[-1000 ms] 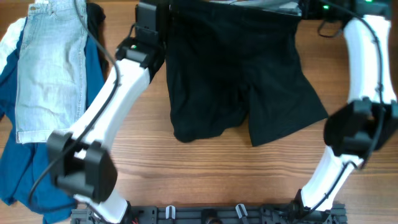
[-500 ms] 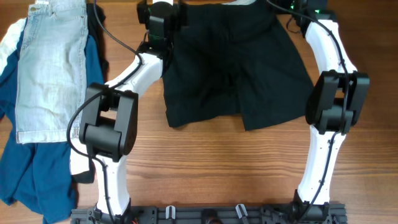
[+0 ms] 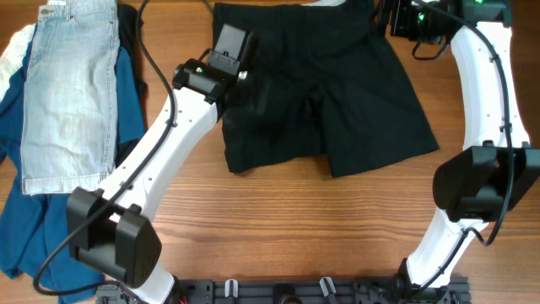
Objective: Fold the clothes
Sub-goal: 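Lay the black shorts flat on the table and release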
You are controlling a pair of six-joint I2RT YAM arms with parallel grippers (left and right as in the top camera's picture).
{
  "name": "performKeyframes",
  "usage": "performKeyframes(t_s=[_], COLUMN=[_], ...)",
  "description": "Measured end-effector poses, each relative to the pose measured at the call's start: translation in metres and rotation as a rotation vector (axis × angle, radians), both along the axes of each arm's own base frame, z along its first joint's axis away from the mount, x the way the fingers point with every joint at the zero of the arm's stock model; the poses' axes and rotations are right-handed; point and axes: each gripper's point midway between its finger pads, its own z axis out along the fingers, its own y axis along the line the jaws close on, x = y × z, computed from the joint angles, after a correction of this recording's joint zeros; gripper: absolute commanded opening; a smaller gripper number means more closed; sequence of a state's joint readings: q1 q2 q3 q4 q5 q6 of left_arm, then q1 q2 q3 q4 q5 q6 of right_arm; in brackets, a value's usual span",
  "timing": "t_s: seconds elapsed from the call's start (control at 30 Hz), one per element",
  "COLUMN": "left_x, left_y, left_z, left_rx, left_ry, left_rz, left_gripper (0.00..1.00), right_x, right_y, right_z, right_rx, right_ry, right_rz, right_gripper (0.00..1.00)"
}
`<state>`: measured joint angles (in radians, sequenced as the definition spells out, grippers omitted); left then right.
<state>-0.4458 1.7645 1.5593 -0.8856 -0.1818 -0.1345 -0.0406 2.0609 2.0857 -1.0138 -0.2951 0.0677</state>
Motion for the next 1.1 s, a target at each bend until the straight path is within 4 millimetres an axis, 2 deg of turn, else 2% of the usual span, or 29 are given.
performKeyframes(t_s=[0.03,0.2,0.27,0.37,0.5,0.57,0.6,0.63,0.7,0.9,0.97,1.0,1.1], left_x=[-0.011,-0.034,-0.040,-0.065,-0.094,-0.109,-0.111,-0.112,-0.113,-0.114,-0.129,-0.149,-0.188], left_y=[0.008,0.020,0.017,0.000,-0.003,0.000,0.001,0.002,0.002,0.013,0.024,0.033,0.047], left_z=[-0.016,-0.072,-0.085,-0.106,-0.130,-0.143,-0.145,-0.147,-0.148,-0.148,-0.147,-0.145,-0.135], left_rx=[0.008,-0.114,-0.179,-0.296,-0.337,-0.334,-0.335,-0.333,-0.330,-0.324,-0.298,-0.262,-0.187], left_ry=[0.073,0.282,0.326,0.447,0.559,0.602,0.611,0.612,0.612,0.629,0.695,0.776,0.936], left_rz=[0.047,0.187,0.216,0.246,0.305,0.341,0.350,0.353,0.359,0.401,0.440,0.474,0.532], left_gripper=[1.00,1.00,1.00,0.97,0.70,0.45,0.33,0.25,0.04,0.04,0.04,0.04,0.07], right_x=[-0.002,-0.005,-0.005,-0.005,-0.006,-0.008,-0.009,-0.009,-0.009,-0.009,-0.009,-0.009,-0.010], right_y=[0.000,0.000,0.000,0.000,0.000,0.000,0.000,0.000,0.000,0.000,0.000,0.000,0.000], right_z=[-0.004,-0.007,-0.007,-0.007,-0.008,-0.009,-0.009,-0.009,-0.009,-0.009,-0.009,-0.010,-0.010], right_rx=[0.001,0.001,0.001,0.001,0.001,0.001,0.000,0.000,0.000,-0.001,-0.002,-0.003,-0.004], right_ry=[0.013,0.030,0.030,0.030,0.036,0.047,0.048,0.048,0.048,0.048,0.049,0.050,0.050], right_rz=[0.000,0.000,0.000,0.000,0.000,0.002,0.003,0.004,0.004,0.004,0.007,0.007,0.010], right_gripper=[0.99,0.99,0.99,1.00,1.00,1.00,1.00,1.00,0.99,1.00,1.00,0.99,0.99])
